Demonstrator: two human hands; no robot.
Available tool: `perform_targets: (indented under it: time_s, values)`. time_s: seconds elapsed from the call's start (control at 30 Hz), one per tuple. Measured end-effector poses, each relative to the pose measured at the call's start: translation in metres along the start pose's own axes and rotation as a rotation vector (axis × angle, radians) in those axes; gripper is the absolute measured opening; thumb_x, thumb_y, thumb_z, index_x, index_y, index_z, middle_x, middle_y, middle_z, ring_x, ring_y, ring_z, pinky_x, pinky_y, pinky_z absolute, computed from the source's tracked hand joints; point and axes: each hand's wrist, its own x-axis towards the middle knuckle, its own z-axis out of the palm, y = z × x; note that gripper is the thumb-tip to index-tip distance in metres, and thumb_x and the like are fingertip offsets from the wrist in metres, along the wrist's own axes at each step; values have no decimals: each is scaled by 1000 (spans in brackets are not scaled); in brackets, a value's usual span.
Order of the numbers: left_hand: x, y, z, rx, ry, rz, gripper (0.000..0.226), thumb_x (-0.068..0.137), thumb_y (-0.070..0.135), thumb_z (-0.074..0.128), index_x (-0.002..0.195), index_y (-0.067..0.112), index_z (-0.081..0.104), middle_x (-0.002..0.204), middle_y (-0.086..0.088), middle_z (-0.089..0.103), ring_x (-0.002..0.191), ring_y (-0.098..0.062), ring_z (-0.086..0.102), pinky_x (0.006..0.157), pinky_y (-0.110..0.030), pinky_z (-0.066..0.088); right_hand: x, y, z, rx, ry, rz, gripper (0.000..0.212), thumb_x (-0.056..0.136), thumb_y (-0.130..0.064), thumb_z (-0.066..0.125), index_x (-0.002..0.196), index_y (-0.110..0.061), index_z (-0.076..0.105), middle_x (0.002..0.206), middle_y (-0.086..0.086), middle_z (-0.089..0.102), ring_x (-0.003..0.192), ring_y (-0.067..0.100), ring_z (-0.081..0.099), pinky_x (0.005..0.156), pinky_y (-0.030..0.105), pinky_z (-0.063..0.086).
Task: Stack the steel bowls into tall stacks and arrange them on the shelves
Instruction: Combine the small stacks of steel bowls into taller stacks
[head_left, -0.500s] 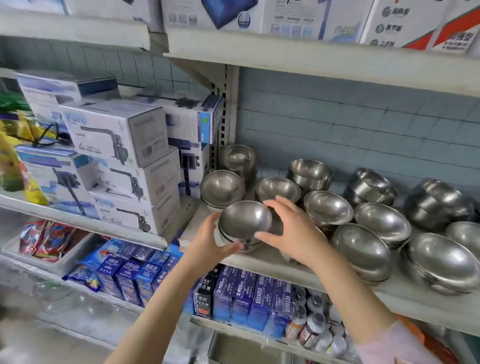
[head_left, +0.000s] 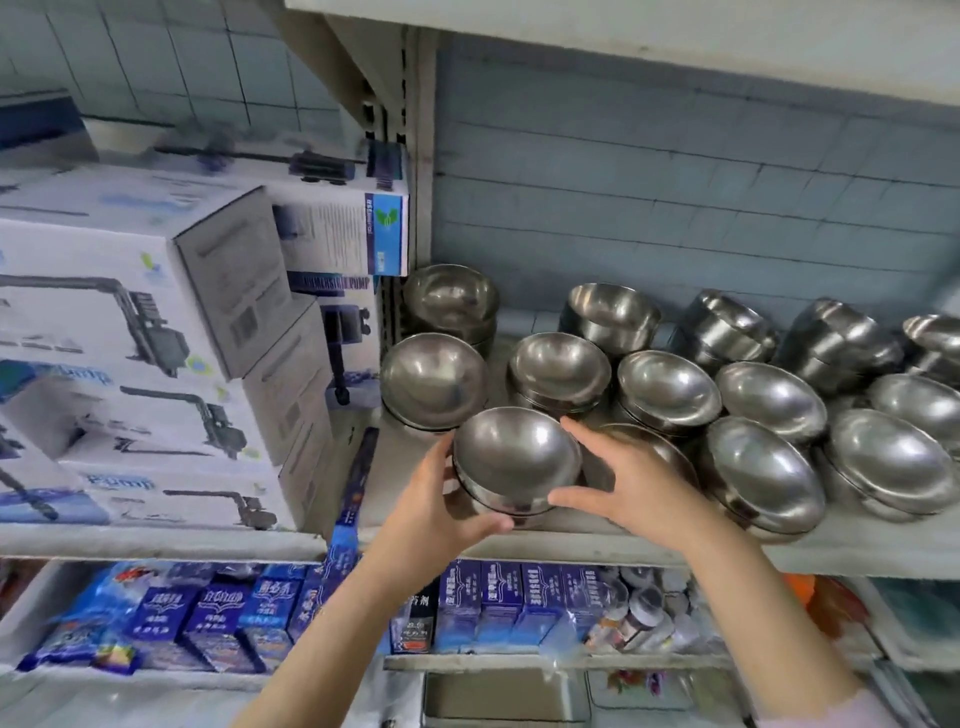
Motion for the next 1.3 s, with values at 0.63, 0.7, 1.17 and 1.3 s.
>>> perform_targets:
  time_s: [0.63,0.7,1.17,1.3]
  values:
    - [-3,12,2,22,4,-33,98,63,39,87,141,34,29,128,22,45,104,18,46,75,1,39,-52,55,13,-111,411,-45,11,84,-22,76,93,-27,77,86,-24,68,87,3,62,87,34,49]
    - [-4,14,2,27,6,-34,98,62,39,87,141,34,29,128,21,44,104,17,46,75,1,39,-56,53,9,11,474,-48,13,87,-19,73,96,-27,74,90,-22,68,89,0,62,82,18,47]
    - [0,17,14,93,1,-22,102,55,62,83,136,41,24,128,33,41,113,3,50,99,-31,43,-21,2,20,-63,449,-448,21,91,-35,56,91,-20,72,87,-19,66,92,-1,55,83,13,43]
    - [2,21,18,124,19,6,100,62,51,83,141,26,27,136,20,41,114,4,40,92,-19,32,-18,14,25,-74,421,-431,21,90,-36,57,90,-22,73,87,-23,65,93,0,56,82,20,45]
